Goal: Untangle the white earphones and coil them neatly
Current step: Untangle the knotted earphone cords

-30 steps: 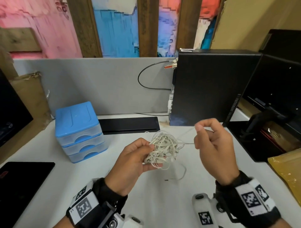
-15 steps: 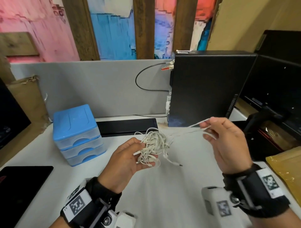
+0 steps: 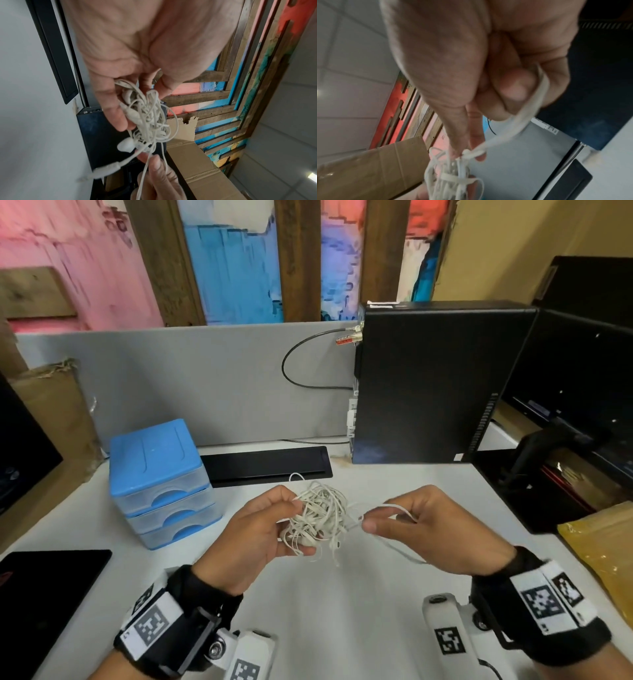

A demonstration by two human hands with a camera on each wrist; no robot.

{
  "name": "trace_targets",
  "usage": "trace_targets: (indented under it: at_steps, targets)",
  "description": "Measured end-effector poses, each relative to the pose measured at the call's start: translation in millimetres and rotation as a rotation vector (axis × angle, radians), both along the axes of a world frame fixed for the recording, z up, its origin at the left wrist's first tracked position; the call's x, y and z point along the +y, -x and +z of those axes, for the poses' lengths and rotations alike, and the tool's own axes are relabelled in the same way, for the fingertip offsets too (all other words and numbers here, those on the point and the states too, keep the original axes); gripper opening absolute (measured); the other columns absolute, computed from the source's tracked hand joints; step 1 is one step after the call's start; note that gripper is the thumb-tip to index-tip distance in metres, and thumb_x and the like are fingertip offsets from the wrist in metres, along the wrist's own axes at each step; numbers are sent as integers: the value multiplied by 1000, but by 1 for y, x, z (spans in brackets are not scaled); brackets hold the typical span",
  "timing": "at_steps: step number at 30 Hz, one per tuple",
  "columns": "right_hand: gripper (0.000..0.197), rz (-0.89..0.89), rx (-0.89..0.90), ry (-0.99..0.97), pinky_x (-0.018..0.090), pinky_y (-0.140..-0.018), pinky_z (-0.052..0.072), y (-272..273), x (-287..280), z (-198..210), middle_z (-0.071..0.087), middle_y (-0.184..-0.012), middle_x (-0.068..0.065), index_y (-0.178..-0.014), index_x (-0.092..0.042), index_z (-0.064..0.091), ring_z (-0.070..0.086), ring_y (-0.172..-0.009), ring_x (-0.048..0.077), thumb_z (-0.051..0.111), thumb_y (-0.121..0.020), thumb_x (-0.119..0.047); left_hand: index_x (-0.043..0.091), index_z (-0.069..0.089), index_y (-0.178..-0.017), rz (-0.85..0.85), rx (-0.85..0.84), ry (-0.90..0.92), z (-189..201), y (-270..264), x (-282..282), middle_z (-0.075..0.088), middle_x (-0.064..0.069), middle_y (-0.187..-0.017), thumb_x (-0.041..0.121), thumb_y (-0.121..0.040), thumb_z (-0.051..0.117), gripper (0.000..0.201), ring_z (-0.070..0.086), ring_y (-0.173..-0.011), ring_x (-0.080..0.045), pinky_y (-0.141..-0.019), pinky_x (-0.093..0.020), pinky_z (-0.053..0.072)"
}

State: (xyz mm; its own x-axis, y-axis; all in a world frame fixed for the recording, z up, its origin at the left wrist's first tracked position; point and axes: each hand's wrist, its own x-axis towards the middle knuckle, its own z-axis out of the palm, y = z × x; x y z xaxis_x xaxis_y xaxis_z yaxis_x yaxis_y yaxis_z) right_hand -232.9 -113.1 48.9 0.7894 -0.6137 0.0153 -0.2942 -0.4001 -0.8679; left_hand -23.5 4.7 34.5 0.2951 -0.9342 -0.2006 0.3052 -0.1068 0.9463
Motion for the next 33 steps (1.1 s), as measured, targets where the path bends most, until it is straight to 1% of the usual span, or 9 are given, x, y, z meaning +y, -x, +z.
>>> trace_targets:
  at_steps: [3,8,12,18,23,25,27,31,33]
  targets:
    - [30,-40,6,-30,26,-48,43,-1,0,-2,52,-50,-10,-95,-29,76,41,-50,14,77,-73,-49,9,54,-76,-15,-30,-17,-1,0,0,70,-15,-86,4,-98,49,23,66,-77,-30,-67,-41,59]
    - [22,30,-90,28,21,-57,47,-7,4,-7,71,-78,12,-89,-21,78,55,-63,24,74,-82,-41,8,55,-76,-49,-64,-27,-3,2,0,69,-18,-88,4,-98,49,23,64,-77,-32,-61,-37,58]
    - [17,11,-169,20,15,-58,46,-9,5,-8,73,-72,-6,-87,-10,79,54,-58,2,69,-90,-23,7,54,-76,-56,-71,-30,-4,6,0,69,-17,-82,2,-98,48,23,66,-69,-29,-56,-33,55]
    - [22,-575,-454,161,28,-57,45,-16,-9,-20,64,-64,4,-73,-17,72,51,-50,6,66,-94,-20,7,55,-75,-59,-5,-36,-3,8,-2,65,-15,-72,0,-96,48,23,61,-53,-23,-43,-25,44]
    - [20,-721,-609,43,30,-59,54,-22,0,-21,66,-73,7,-81,-10,67,60,-58,11,59,-98,-16,10,63,-74,-87,9,-41,-2,11,-1,69,-14,-77,4,-98,50,28,66,-60,-23,-48,-26,51]
    - [20,-690,-666,-73,31,-63,57,-24,4,-21,70,-84,8,-83,-8,64,67,-70,15,55,-99,-14,14,65,-70,-72,39,-45,-2,9,-1,70,-18,-87,6,-97,51,32,68,-70,-27,-52,-30,56]
    - [21,-522,-745,-289,33,-66,57,-25,8,-16,74,-99,11,-82,-8,61,71,-81,23,50,-100,-11,9,60,-82,-96,128,-26,-1,8,0,69,-22,-94,7,-90,58,9,69,-79,-35,-56,-34,58]
    - [11,-242,-641,-401,29,-55,48,-25,20,-11,74,-93,22,-84,-5,59,66,-71,25,60,-94,-9,10,54,-118,-198,232,-11,-5,12,3,69,-15,-98,28,-70,79,57,67,-72,-30,-50,-31,53]
    - [11,-192,-559,-311,27,-48,44,-26,24,-13,71,-88,24,-87,-6,63,60,-61,23,72,-87,-11,15,59,-126,-255,170,-4,-7,17,3,72,-13,-107,33,-75,79,58,66,-78,-30,-45,-25,51]
